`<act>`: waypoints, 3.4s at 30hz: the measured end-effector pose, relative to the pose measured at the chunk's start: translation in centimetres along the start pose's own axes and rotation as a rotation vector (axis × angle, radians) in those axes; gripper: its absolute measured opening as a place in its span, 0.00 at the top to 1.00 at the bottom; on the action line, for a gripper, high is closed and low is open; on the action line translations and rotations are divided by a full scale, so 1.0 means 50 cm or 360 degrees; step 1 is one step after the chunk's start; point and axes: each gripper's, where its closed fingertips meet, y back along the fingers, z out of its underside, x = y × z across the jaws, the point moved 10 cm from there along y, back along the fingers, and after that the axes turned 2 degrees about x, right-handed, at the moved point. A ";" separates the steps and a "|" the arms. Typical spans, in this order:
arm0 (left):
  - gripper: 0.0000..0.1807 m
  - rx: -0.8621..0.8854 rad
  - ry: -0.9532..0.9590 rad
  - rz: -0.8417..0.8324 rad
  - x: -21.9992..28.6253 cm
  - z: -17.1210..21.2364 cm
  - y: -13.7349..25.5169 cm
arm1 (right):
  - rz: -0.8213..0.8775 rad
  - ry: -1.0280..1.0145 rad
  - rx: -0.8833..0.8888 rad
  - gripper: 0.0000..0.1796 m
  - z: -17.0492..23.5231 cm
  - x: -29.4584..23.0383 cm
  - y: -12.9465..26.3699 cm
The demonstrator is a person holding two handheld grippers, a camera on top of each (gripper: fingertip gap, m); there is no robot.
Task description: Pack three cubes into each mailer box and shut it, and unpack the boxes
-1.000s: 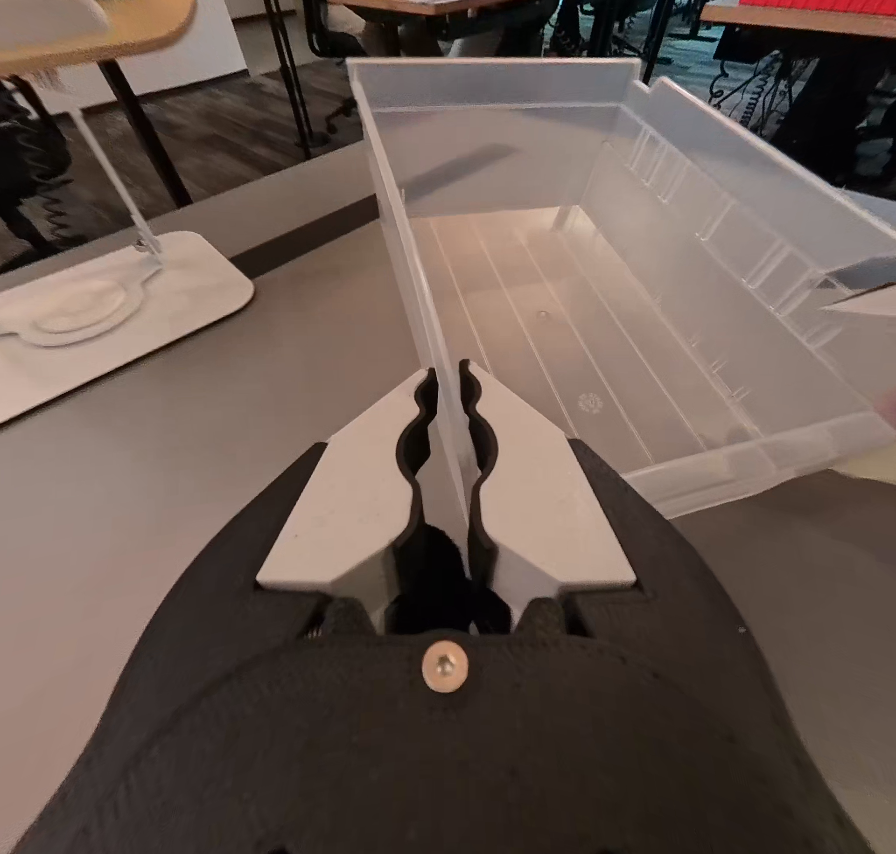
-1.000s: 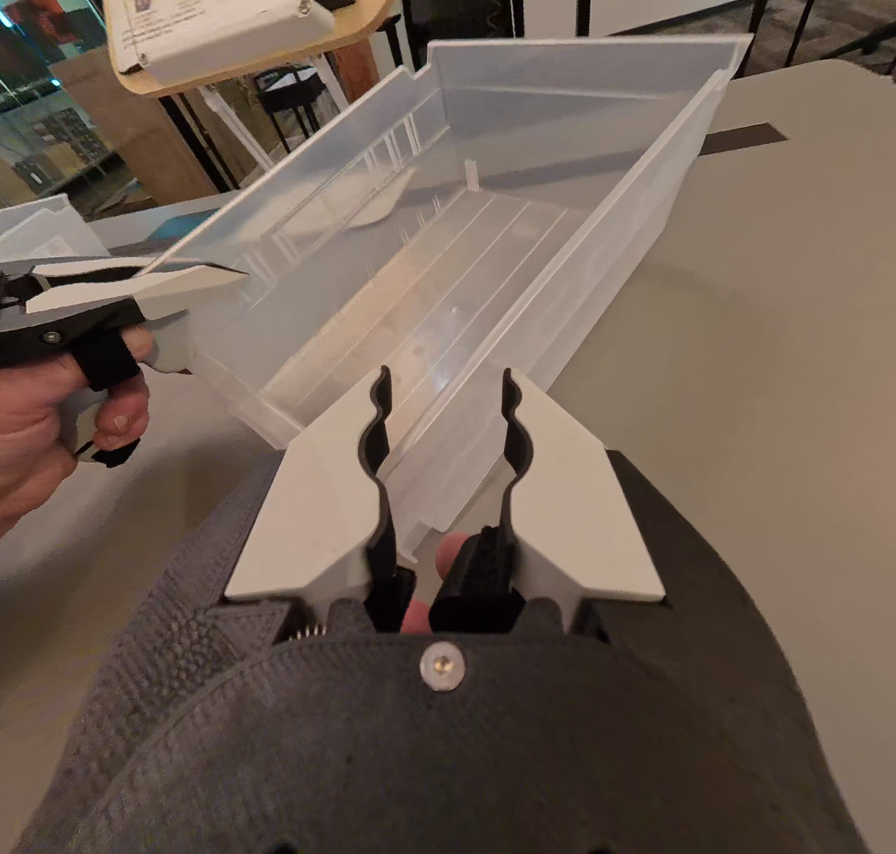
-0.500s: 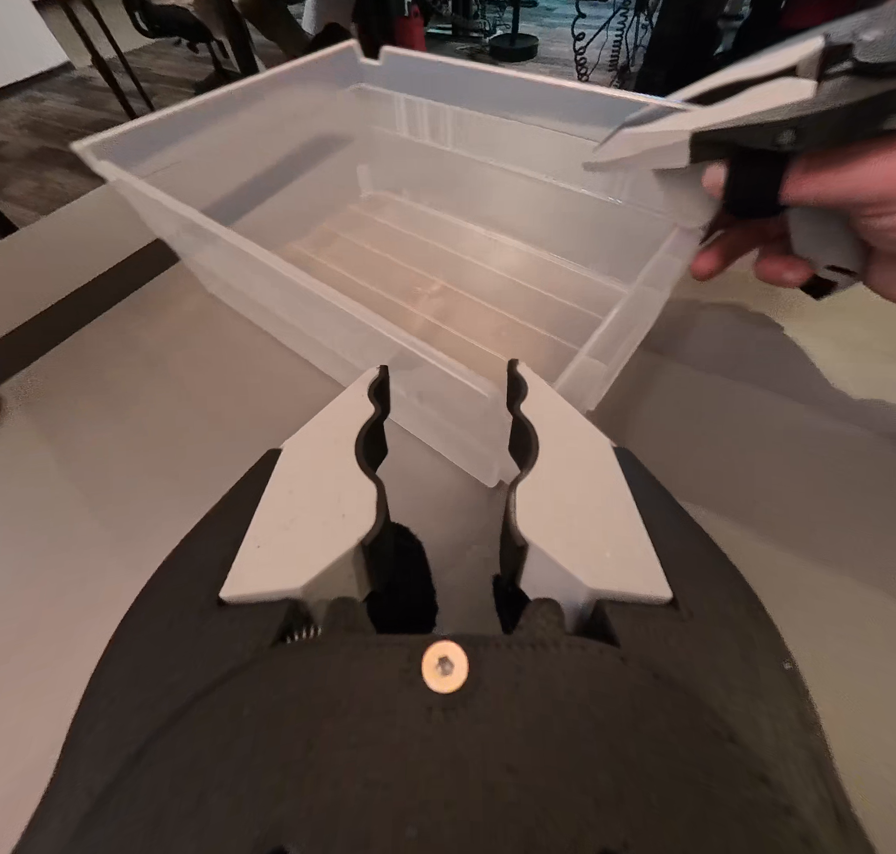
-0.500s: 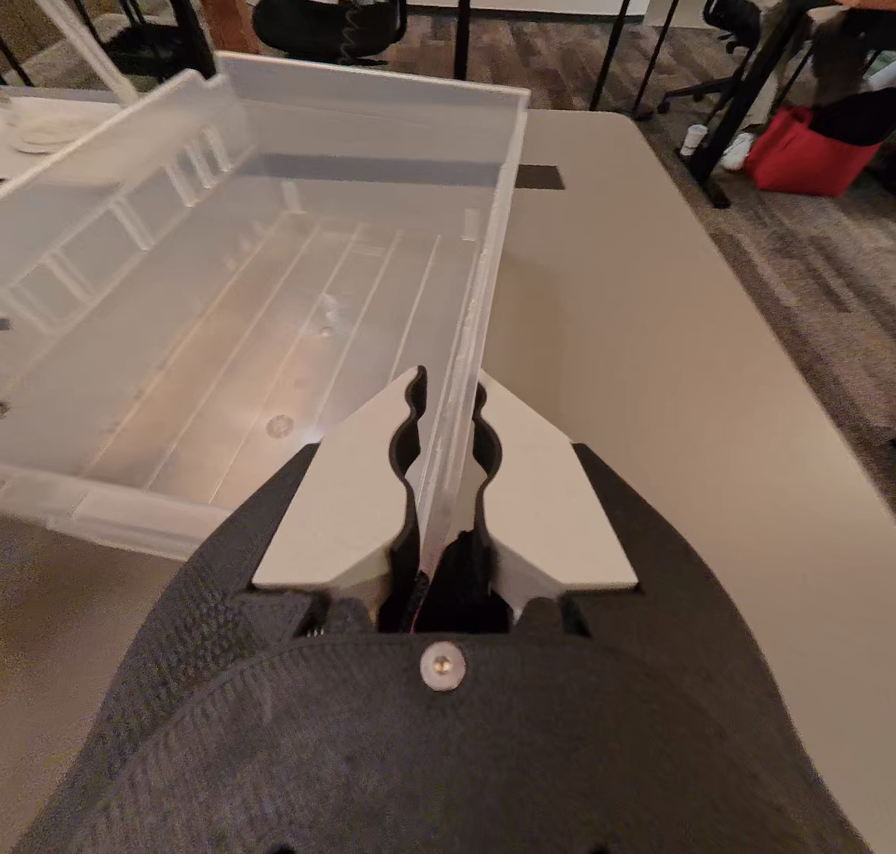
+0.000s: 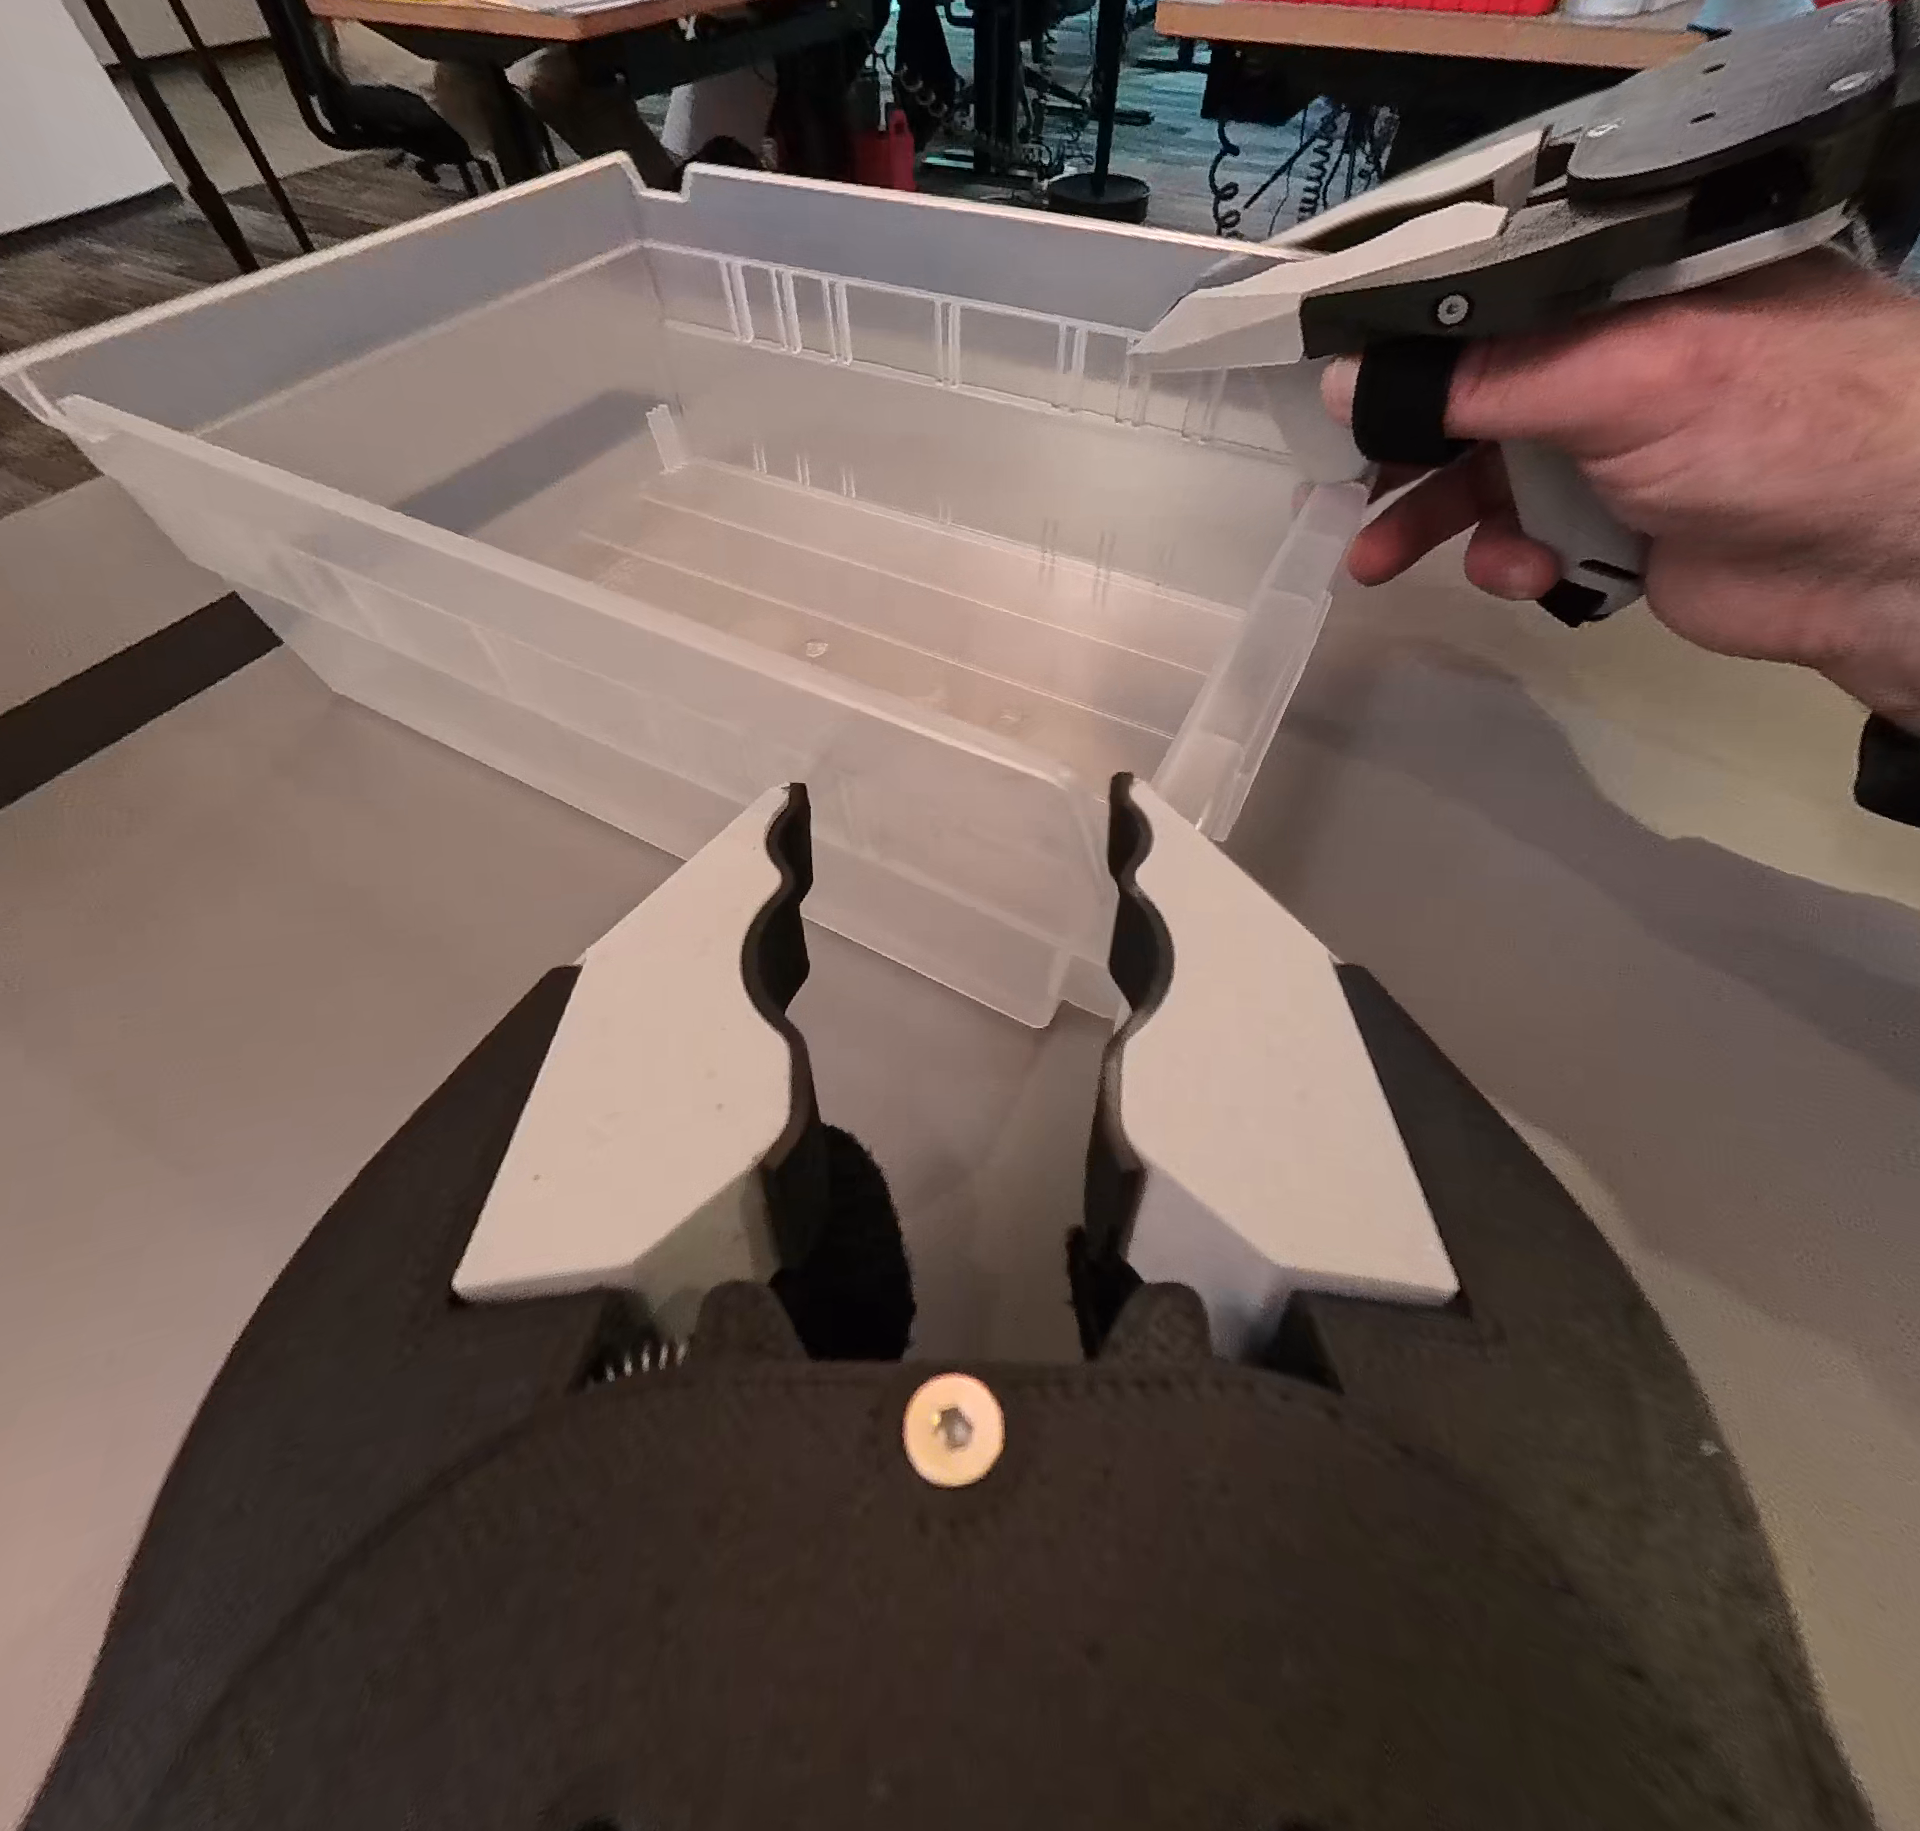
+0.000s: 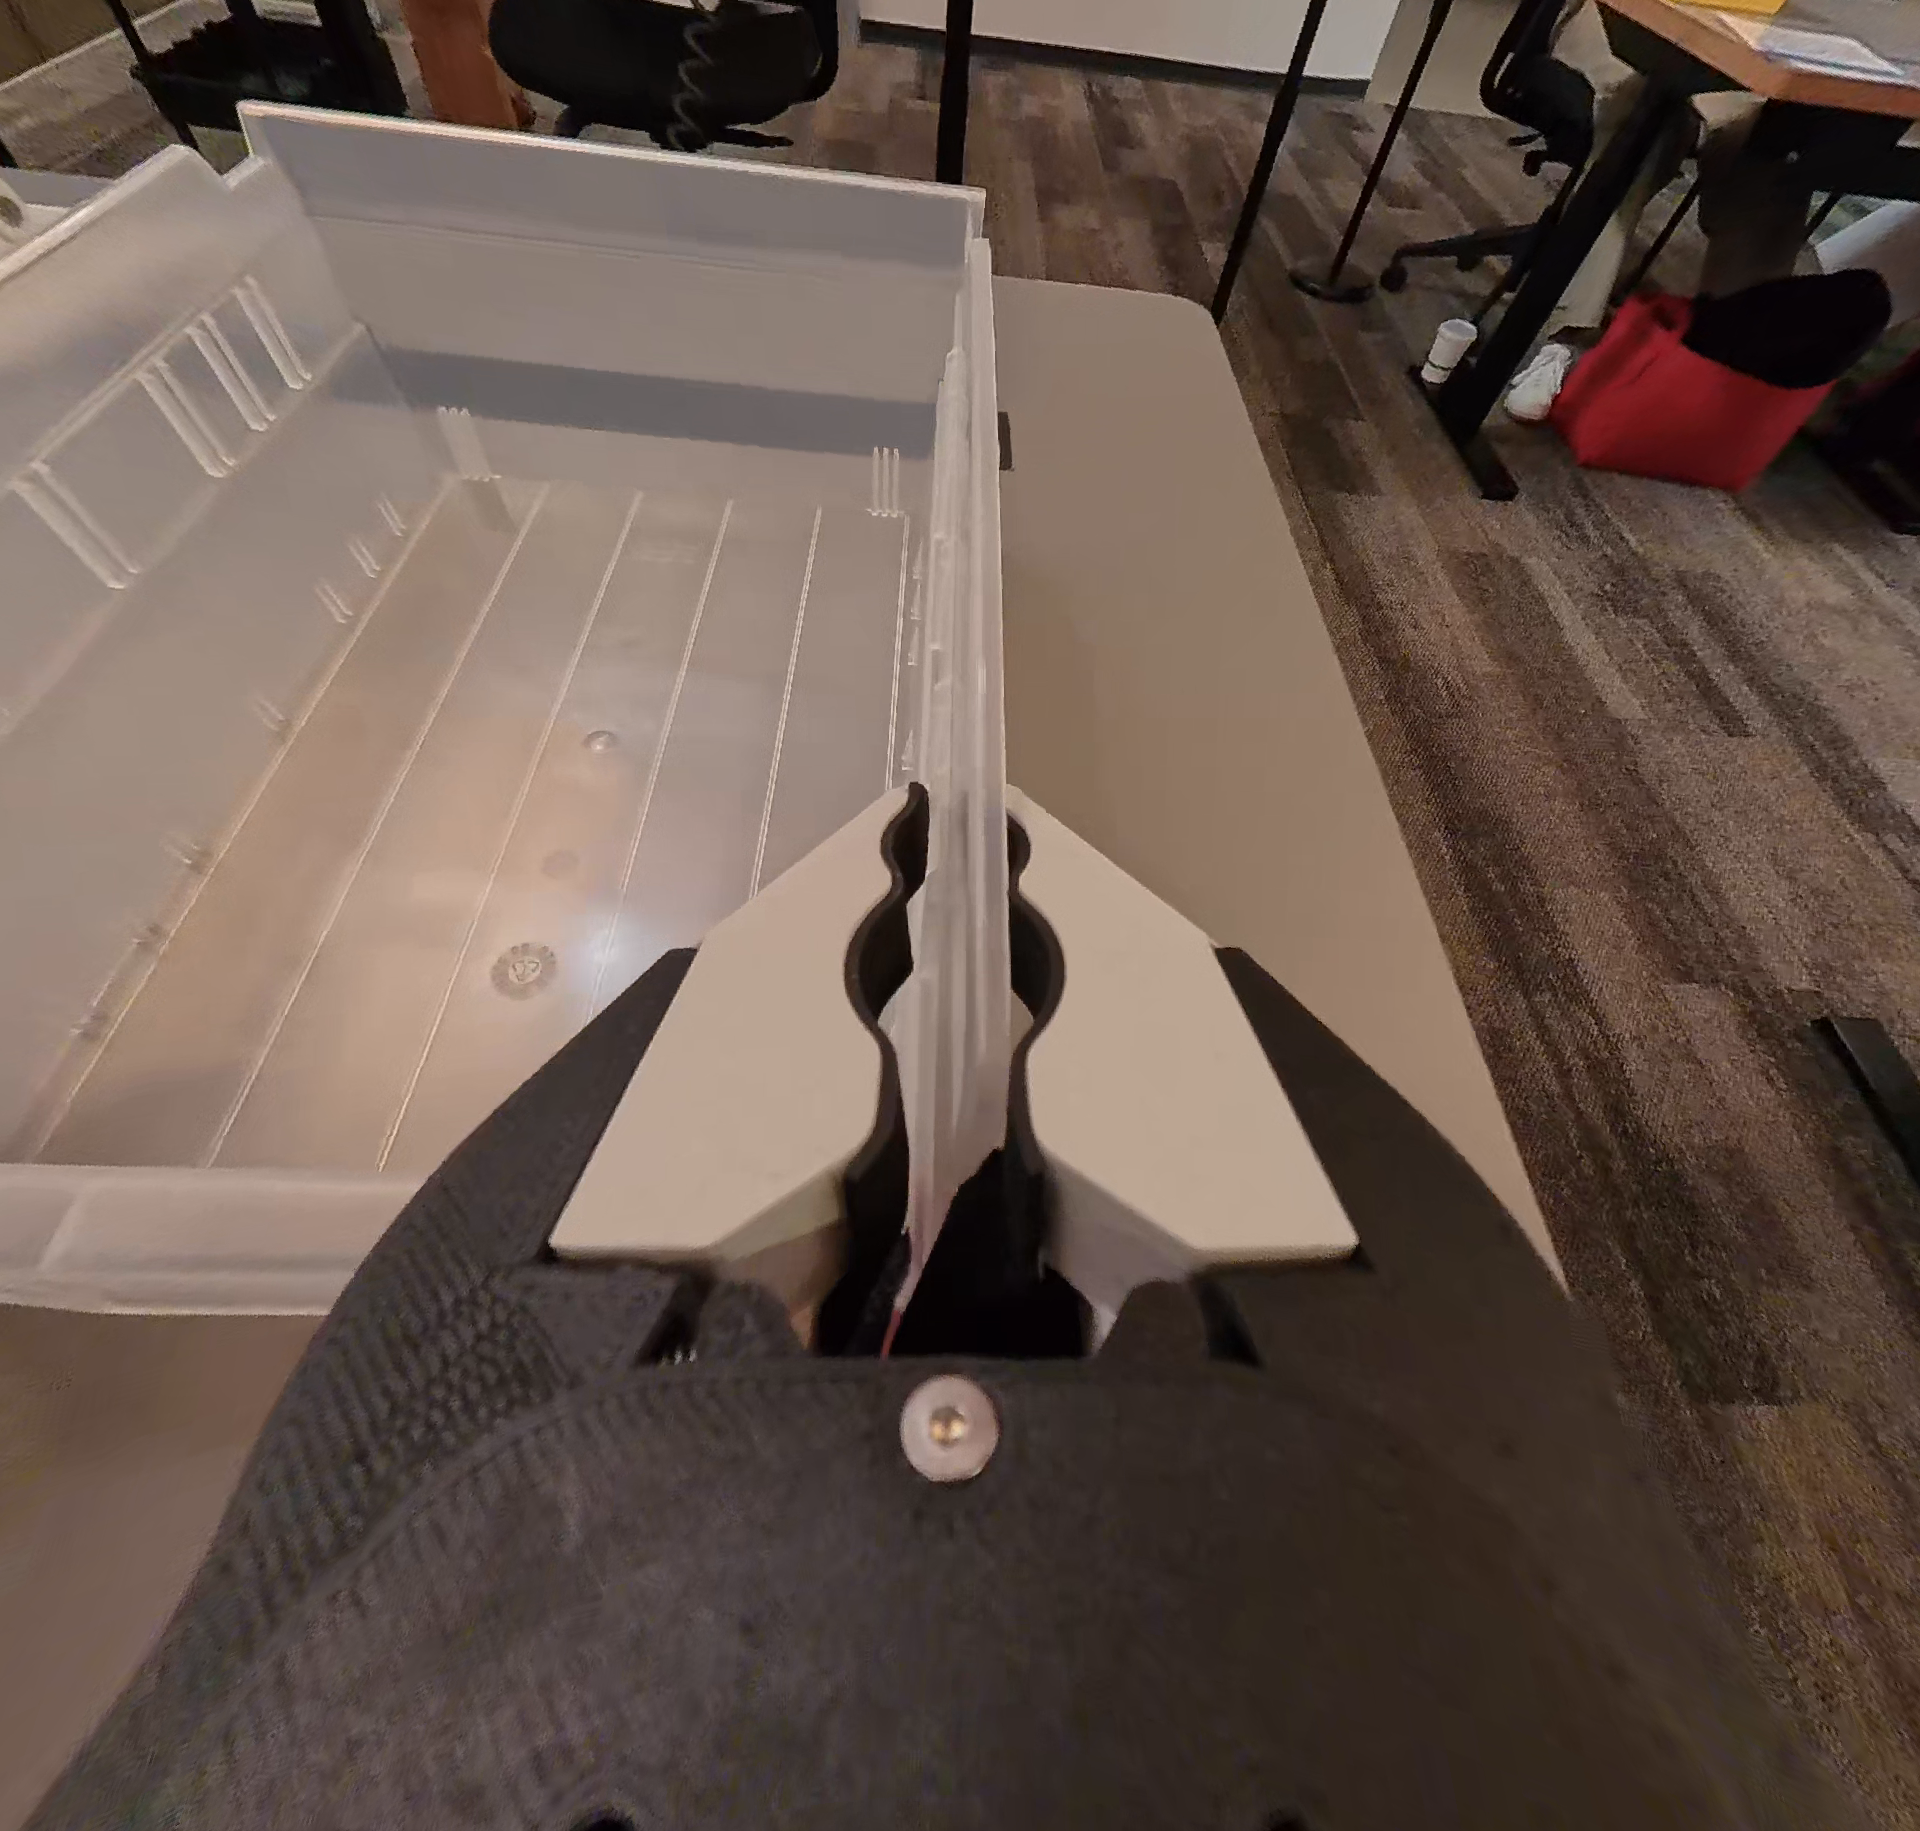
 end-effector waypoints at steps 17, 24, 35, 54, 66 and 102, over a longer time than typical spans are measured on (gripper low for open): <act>0.74 0.0017 -0.1026 -0.0345 -0.142 -0.054 0.560 | 0.0004 0.0844 0.0724 0.84 -0.125 -0.324 0.182; 0.71 -0.0656 -0.1150 -0.0666 -0.438 -0.032 0.843 | -0.0661 0.0947 0.0745 0.87 -0.113 -0.629 0.126; 0.48 -0.1441 -0.0834 -0.0070 -0.586 0.173 0.943 | -0.0927 0.0906 0.0591 0.88 -0.046 -0.735 0.057; 0.30 -0.1940 -0.0655 0.0262 -0.685 0.264 0.905 | -0.0982 0.0853 0.0441 0.87 -0.019 -0.724 0.026; 0.29 -0.1962 -0.0689 0.0251 -0.698 0.276 0.903 | -0.1002 0.0902 0.0429 0.87 -0.015 -0.729 0.027; 0.30 -0.1636 -0.0945 0.0468 -0.486 -0.110 0.590 | -0.0720 0.1358 0.1071 0.75 -0.061 -0.731 0.139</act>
